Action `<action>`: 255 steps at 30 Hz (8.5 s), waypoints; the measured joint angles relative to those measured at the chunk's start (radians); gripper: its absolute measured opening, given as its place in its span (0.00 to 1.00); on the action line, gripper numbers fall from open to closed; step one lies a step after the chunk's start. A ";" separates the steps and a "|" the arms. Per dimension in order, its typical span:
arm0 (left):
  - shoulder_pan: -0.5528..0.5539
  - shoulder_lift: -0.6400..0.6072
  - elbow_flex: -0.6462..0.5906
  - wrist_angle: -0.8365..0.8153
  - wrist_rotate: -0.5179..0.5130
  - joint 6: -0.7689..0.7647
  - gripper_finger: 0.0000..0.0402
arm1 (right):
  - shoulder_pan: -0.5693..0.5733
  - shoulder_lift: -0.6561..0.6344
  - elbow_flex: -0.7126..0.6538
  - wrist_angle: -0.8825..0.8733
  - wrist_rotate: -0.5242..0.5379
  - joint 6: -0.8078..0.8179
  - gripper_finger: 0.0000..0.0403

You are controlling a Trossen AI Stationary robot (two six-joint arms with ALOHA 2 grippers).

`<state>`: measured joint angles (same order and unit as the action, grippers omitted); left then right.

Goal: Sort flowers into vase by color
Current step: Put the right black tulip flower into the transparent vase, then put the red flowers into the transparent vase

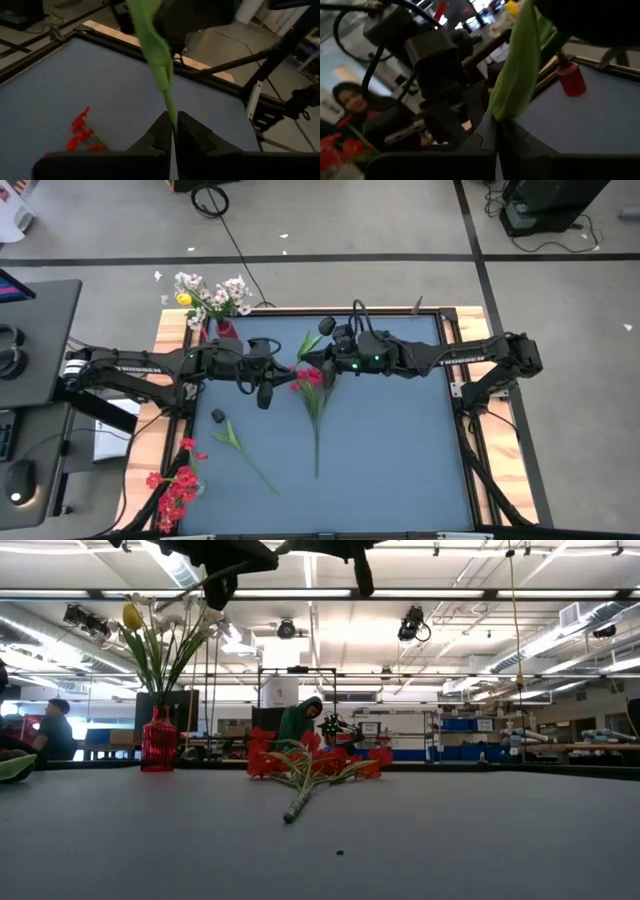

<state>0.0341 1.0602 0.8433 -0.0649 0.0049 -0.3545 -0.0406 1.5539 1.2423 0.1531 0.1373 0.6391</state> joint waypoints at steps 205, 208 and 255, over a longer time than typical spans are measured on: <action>-0.779 -0.746 -0.325 -0.104 0.402 0.013 0.47 | 0.186 -0.050 0.225 -0.859 0.172 0.469 0.47; -0.779 -0.748 -0.325 -0.103 0.402 0.002 0.47 | 0.191 -0.050 0.225 -0.859 0.172 0.474 0.47; -0.395 -0.522 -0.265 -0.361 -0.359 -0.484 0.47 | 0.057 0.519 0.175 -0.649 -0.153 0.678 0.77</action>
<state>-0.3610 0.5378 0.5781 -0.4254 -0.3542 -0.8383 0.0161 2.0729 1.4175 -0.4958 -0.0153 1.3167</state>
